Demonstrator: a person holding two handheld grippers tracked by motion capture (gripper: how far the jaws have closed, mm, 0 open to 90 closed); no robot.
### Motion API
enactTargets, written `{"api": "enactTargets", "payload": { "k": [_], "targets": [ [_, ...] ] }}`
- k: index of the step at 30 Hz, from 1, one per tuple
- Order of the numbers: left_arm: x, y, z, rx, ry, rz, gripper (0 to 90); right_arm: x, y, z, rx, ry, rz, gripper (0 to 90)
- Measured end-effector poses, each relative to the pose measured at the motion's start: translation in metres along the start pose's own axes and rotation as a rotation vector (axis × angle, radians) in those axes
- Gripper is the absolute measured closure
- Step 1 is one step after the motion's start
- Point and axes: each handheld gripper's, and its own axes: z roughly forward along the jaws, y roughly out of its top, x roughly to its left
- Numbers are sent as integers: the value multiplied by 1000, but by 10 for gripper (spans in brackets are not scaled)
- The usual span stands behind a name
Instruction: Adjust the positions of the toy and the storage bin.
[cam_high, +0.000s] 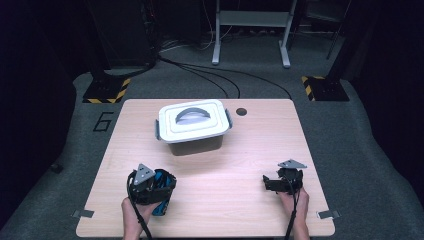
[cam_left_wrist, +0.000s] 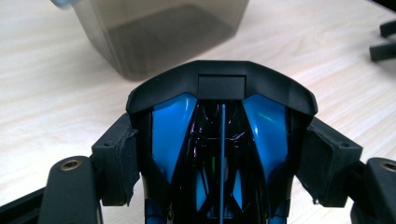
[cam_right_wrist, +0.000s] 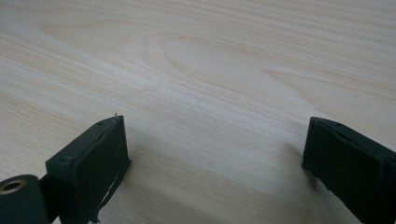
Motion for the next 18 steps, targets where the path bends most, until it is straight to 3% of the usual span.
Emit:
{"api": "enactTargets", "payload": {
  "k": [8, 18],
  "targets": [
    [11, 10, -17, -43, 32, -4, 252, 0, 0, 0, 0, 0, 1, 56],
    [29, 14, -26, -27, 83, -2, 253, 0, 0, 0, 0, 0, 2, 56]
  ]
}}
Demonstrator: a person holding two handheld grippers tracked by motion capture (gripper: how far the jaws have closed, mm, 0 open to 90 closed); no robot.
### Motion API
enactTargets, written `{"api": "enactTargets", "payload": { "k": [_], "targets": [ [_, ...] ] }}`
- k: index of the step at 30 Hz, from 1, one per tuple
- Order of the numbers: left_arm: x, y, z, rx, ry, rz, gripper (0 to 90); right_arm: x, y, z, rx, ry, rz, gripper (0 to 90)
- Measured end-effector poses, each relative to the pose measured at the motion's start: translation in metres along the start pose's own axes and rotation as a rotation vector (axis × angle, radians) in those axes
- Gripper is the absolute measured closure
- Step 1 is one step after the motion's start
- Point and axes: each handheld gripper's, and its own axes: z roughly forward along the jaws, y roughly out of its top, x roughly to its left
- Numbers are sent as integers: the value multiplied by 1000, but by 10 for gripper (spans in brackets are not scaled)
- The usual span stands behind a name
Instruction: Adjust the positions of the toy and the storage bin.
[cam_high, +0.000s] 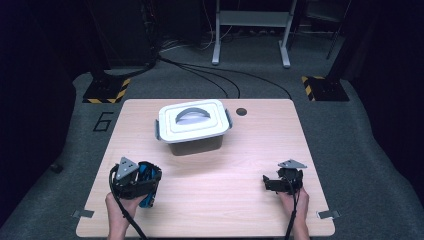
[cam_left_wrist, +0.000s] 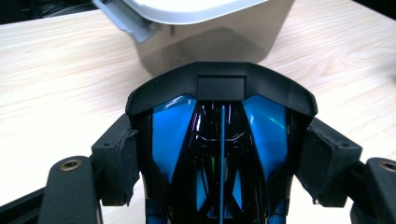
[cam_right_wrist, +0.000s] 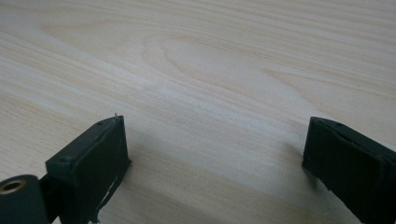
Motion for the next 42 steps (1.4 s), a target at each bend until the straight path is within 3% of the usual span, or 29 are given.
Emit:
{"api": "enactTargets", "payload": {
  "k": [8, 12, 14, 24, 30, 42],
  "targets": [
    [18, 0, -10, 10, 55, -2, 253, 0, 0, 0, 0, 0, 0, 55],
    [27, 0, -12, 38, 87, 9, 252, 0, 0, 0, 0, 2, 0, 55],
    [32, -1, -10, 55, 113, 15, 252, 0, 0, 0, 0, 0, 0, 56],
    [41, -7, 0, 105, 154, 12, 252, 0, 0, 0, 0, 2, 0, 55],
    [46, -8, 10, 146, 152, 11, 252, 0, 0, 0, 0, 2, 0, 56],
    [59, -5, 47, 247, 130, 2, 251, 0, 0, 0, 0, 0, 0, 56]
  ]
}}
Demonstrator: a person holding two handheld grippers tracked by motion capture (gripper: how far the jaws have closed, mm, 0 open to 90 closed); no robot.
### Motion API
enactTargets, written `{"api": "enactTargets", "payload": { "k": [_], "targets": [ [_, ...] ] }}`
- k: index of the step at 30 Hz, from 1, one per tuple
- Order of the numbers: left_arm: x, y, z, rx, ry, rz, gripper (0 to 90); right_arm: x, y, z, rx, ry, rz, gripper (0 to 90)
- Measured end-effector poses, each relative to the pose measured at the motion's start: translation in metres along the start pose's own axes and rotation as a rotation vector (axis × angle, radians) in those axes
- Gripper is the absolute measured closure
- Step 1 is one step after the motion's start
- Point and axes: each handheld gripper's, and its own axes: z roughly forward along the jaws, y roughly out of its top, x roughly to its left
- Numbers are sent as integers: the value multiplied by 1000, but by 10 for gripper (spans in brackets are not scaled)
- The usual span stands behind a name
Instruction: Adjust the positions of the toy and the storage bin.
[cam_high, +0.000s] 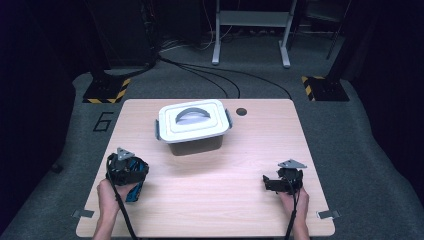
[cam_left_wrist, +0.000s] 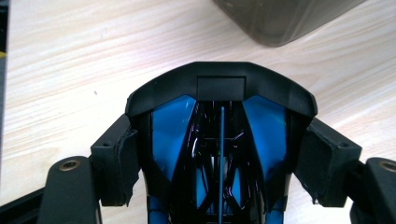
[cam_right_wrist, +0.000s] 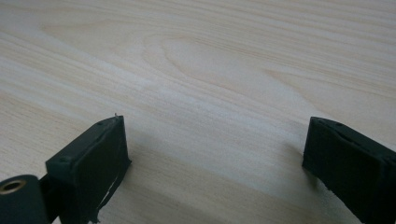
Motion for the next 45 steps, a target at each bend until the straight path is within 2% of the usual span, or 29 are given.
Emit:
{"api": "enactTargets", "payload": {
  "k": [7, 15, 23, 26, 30, 33, 38, 43, 45],
  "targets": [
    [3, 4, 25, 75, -1, 3, 251, 0, 0, 0, 0, 2, -1, 56],
    [6, 3, 49, 168, -8, -30, 249, 0, 0, 0, 0, 1, 0, 56],
    [8, -3, 60, 206, -25, -27, 246, 0, 0, 0, 0, 1, -1, 56],
    [10, -4, 58, 196, -38, -32, 240, 0, 0, 0, 0, 2, -1, 55],
    [10, -1, 51, 167, -32, -17, 156, 0, 0, 0, 0, 2, 0, 56],
    [11, 3, 42, 139, -42, -3, 142, 0, 0, 0, 0, 2, 0, 56],
    [9, 17, 29, 123, -56, 27, 95, 0, 0, 0, 0, 2, -1, 55],
    [3, 34, 16, 79, -67, 59, 78, 0, 0, 0, 0, 2, 0, 56],
    [2, 41, 13, 67, -85, 67, 68, 0, 0, 0, 0, 2, 0, 56]
  ]
}}
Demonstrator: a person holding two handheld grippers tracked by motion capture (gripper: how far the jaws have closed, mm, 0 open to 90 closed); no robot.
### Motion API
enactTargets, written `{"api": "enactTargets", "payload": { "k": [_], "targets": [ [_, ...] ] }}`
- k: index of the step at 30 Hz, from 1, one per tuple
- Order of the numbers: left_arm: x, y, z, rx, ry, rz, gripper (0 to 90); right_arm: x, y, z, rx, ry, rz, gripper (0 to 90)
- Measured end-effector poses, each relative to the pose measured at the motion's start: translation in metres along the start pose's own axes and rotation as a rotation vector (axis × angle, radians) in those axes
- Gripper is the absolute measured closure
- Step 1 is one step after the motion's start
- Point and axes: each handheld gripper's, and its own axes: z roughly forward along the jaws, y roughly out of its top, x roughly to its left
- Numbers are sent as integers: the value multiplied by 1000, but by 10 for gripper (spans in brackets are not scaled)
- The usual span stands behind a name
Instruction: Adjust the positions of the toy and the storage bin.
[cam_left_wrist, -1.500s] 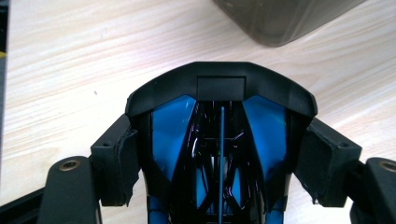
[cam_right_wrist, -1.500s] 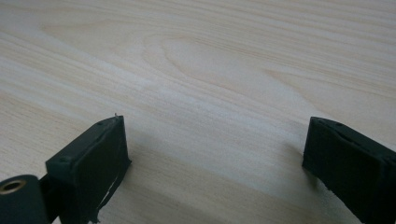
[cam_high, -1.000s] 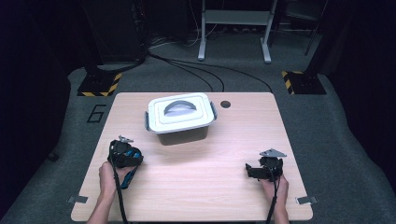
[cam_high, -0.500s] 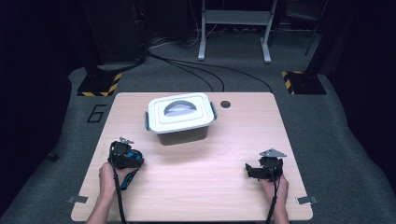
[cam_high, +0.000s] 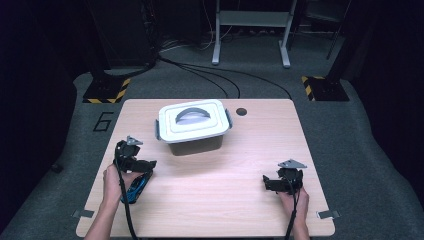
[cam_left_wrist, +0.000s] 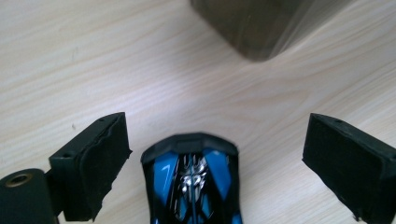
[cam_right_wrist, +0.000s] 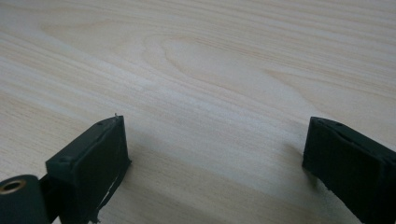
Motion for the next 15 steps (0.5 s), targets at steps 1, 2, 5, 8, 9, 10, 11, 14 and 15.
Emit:
{"api": "enactTargets", "payload": {
  "k": [1, 2, 5, 8, 9, 10, 11, 14, 15],
  "targets": [
    [-1, 3, -2, -5, 5, 2, 65, 0, 0, 0, 0, 0, 0, 56],
    [-1, 7, -3, -12, 2, 6, 63, 0, 0, 0, 0, 0, 0, 56],
    [-2, 17, -6, -27, -5, 8, 46, 0, 0, 0, 0, 0, 0, 56],
    [-4, 29, -9, -43, -9, 12, 23, 0, 0, 0, 0, 0, 0, 56],
    [-5, 33, -10, -55, -4, 16, 16, 0, 0, 0, 0, 0, 0, 56],
    [-6, 37, -11, -53, 0, 22, 5, 0, 0, 0, 0, 0, 0, 56],
    [-6, 41, -12, -58, -2, 30, 0, 0, 0, 0, 0, 1, 0, 56],
    [-8, 54, -12, -71, -1, 36, 0, 0, 0, 0, 0, 1, 0, 56],
    [-8, 57, -12, -73, -3, 39, 0, 0, 0, 0, 0, 0, 0, 56]
  ]
}}
